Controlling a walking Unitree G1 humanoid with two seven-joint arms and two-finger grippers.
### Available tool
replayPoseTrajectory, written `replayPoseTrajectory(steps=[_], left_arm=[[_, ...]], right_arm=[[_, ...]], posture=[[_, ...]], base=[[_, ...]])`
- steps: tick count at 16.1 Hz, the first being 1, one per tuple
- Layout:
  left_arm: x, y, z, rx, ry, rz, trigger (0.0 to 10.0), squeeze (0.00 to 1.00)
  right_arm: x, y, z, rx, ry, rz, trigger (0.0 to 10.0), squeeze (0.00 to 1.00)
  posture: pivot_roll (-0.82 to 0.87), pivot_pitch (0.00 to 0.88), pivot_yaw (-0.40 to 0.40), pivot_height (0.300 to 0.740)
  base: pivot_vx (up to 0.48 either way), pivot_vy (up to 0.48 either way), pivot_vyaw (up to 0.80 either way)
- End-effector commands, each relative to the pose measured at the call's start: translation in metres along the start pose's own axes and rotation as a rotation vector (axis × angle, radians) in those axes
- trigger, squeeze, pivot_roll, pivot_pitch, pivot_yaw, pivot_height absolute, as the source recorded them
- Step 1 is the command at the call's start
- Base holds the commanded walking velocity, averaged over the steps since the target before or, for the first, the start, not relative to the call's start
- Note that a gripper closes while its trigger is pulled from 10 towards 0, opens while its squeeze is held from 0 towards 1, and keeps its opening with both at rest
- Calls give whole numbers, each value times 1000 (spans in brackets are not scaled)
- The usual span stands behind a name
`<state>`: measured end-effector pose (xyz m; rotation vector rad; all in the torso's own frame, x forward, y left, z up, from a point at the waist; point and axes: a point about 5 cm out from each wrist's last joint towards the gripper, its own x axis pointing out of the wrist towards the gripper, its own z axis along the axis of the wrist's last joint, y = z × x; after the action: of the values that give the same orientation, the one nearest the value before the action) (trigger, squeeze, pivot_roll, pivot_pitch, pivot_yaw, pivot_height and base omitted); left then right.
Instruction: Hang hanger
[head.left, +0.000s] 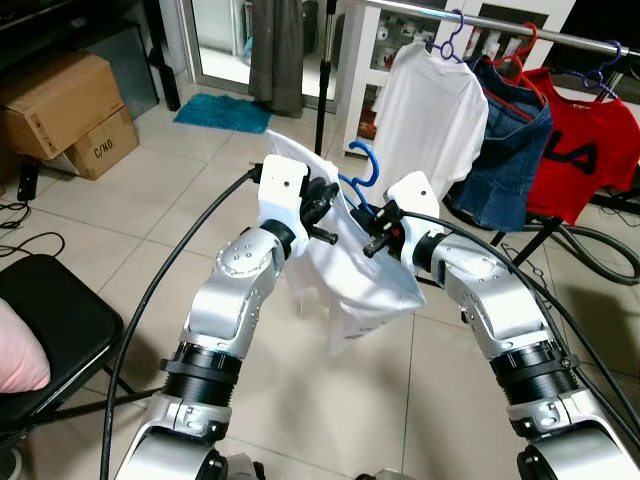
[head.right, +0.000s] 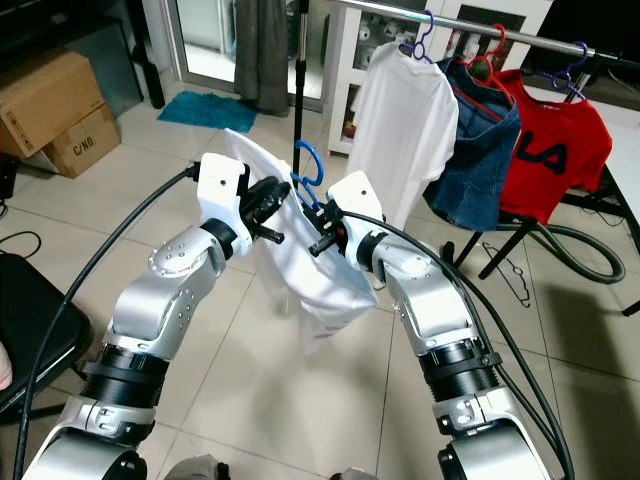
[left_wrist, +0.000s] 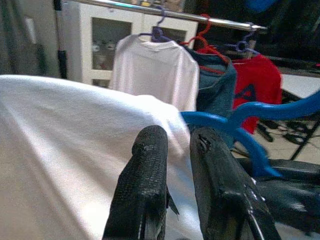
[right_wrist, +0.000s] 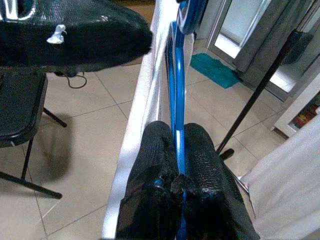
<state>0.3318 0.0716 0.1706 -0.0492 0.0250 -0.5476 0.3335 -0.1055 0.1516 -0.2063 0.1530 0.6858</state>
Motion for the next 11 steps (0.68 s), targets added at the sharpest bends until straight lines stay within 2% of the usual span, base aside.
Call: replayPoseTrajectory(steps=[1,5,9,11], left_arm=[[2,-9,4,-4,-14,-49,10000,0],[2,-12,3,-3,-15,-84,10000,0],[4,10,2,16,-4,46,10000,0],[3,12,4,31,-7,56,10000,0]], right_arm=[[-3,-4,10,-20,-53,-8,0,0],[-2,-2,11,-15,-57,8,0,0],[-3,0,14,6,-75,40,0,0],[-4,-4,13,16,-75,28,0,0]], posture=[[-30,0,-74,740],[-27,0,-76,740],[-29,0,-80,740],[-28,0,-80,740]], base=[[0,0,0],[0,0,0],[0,0,0],[0,0,0]])
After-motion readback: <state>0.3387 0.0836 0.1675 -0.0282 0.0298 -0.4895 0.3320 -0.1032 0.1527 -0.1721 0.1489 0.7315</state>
